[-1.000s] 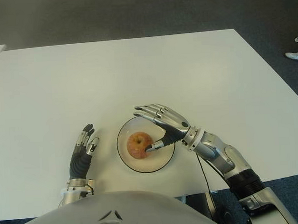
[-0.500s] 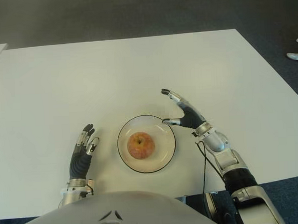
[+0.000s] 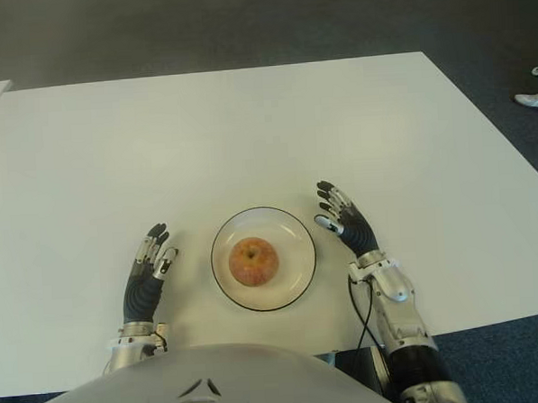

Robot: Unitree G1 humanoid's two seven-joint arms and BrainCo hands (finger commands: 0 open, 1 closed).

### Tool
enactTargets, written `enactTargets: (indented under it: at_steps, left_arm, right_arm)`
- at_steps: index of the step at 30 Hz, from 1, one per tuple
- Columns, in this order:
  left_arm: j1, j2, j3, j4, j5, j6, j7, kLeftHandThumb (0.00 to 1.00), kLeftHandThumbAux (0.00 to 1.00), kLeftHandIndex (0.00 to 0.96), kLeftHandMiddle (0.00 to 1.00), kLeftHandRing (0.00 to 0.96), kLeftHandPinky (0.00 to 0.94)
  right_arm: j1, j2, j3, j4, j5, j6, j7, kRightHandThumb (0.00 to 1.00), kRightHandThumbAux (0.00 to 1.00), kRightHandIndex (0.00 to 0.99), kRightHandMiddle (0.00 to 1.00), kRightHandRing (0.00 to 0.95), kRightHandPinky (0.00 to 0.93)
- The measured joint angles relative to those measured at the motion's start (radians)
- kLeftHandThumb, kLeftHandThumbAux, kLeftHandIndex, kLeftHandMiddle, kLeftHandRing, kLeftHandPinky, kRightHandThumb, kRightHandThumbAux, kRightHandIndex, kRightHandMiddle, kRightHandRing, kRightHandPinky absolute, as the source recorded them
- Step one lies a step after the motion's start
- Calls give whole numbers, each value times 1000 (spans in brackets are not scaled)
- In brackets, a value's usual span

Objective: Put the apples into the plate.

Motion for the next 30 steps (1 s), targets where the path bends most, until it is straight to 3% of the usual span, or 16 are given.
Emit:
enactTargets:
  at_steps: [5, 16, 30]
  left_arm:
    - [-2, 3, 10, 6, -3, -4, 0, 28, 461, 38, 69, 70, 85]
    - [-9, 3, 32, 12, -2, -11, 0, 49, 440, 19, 43, 50, 78]
    - [-4, 4, 37, -8, -13, 23, 0, 49, 457, 16, 44, 51, 82]
  right_arm:
    - [23, 46, -34, -46, 11, 48, -8, 143, 547, 71, 69, 39, 76]
    - [70, 111, -84, -74, 5, 45, 2, 172, 522, 73, 68, 35, 57]
    - [106, 163, -87, -45, -43, -54, 27, 187, 542, 85, 65, 29, 52]
